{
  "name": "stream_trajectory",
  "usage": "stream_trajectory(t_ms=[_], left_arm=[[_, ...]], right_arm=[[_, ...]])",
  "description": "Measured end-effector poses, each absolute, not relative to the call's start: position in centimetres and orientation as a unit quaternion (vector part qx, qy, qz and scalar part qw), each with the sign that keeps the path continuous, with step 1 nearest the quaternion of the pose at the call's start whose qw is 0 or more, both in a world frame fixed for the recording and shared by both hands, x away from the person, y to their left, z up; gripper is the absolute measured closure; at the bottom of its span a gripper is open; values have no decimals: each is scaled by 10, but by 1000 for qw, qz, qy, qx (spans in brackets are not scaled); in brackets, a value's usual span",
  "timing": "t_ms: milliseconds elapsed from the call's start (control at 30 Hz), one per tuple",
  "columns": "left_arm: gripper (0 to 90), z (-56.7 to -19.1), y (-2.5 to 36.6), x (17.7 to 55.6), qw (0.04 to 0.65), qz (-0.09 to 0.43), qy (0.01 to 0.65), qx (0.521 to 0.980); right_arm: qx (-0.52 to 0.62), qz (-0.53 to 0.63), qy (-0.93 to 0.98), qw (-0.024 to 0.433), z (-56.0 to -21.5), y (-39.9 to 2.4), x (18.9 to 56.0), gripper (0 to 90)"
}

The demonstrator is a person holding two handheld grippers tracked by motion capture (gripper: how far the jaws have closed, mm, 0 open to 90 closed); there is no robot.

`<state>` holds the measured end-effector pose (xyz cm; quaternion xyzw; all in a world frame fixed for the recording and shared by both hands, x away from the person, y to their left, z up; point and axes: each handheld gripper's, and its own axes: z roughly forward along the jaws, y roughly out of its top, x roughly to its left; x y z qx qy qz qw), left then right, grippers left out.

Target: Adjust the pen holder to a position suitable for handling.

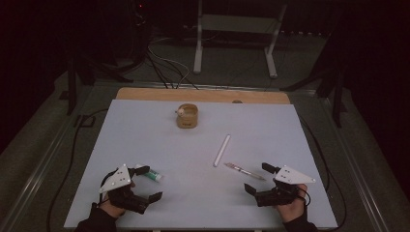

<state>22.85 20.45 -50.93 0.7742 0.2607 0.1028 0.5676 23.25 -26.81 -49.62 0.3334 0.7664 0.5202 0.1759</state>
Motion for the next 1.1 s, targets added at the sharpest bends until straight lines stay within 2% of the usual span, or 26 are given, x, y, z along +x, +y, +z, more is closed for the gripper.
stream_trajectory(t_ms=[400, 867, 1100], left_arm=[[0, -508, 204, 227, 568, 101, 258, 775], [0, -508, 203, 224, 568, 101, 253, 777], [0, -507, 204, 224, 570, 101, 255, 775]], right_arm=[[320, 518, 777, 157, -494, -264, 230, 0], [307, 509, 787, 164, -475, -251, 226, 0], [304, 521, 780, 165, -442, -232, 244, 0]])
